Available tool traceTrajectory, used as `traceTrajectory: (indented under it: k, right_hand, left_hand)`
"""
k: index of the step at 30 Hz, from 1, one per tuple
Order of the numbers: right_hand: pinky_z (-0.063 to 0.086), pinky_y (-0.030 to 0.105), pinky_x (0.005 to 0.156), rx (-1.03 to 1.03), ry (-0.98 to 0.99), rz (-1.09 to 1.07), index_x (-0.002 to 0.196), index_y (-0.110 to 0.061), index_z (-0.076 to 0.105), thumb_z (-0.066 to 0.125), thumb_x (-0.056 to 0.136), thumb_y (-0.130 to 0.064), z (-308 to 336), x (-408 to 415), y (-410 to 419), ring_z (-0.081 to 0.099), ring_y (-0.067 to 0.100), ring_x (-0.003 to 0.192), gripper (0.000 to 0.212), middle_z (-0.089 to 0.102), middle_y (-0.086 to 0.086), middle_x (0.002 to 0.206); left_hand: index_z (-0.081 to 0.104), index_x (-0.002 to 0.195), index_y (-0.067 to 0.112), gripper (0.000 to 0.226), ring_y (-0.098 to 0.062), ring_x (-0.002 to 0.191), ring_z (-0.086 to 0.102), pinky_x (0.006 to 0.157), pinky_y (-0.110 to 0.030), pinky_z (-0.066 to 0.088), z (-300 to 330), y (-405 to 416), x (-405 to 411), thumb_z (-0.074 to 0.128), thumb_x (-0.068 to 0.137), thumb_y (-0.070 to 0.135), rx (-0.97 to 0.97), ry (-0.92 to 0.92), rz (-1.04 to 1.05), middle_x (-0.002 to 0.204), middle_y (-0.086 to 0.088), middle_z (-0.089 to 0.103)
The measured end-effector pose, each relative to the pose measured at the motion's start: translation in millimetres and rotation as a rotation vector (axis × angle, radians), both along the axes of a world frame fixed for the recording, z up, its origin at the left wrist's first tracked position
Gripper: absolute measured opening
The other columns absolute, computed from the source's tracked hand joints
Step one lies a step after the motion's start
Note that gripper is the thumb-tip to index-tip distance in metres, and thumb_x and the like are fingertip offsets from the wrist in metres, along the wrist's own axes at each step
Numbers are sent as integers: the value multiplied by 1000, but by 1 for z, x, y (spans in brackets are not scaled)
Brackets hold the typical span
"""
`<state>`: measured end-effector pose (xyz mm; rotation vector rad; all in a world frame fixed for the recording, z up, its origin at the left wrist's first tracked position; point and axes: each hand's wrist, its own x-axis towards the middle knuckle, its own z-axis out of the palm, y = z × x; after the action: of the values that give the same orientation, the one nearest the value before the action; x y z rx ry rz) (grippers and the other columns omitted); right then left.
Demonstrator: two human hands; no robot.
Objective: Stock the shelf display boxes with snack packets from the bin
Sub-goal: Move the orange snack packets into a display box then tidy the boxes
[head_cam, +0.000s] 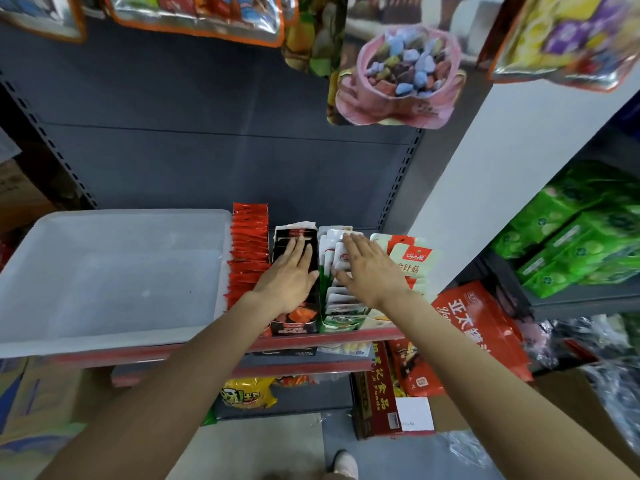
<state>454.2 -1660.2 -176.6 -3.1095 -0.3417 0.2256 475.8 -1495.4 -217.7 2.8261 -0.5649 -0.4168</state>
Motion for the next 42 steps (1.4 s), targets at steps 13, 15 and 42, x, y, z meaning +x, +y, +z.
traceTrajectory:
  k: [13,15,42]
  right_hand:
    - [11,26,115,197,-105,121,145,-9,31,35,101,-23,20,25,-53,23,20,141,47,26,6,154]
    - [15,25,114,223,-75,90,145,-9,32,37,99,-17,23,38,-68,26,21,140,46,30,8,152]
    - [50,38,80,413,76,102,106,-11,56,58,88,-13,-28,107,-63,59,27,92,18,57,9,105]
  left_hand:
    - [32,145,12,44,-14,141,23,112,-20,13,28,-47,7,35,102,16,-507,-84,220,153,-3,29]
    - [23,149,16,53,-10,144,13,112,-20,7,30,-55,15,39,101,30,-508,-2,202,157,2,17]
    - [36,129,22,51,-29,125,32,97,-33,33,20,-66,26,61,87,38,104,-28,-101,156,-18,11]
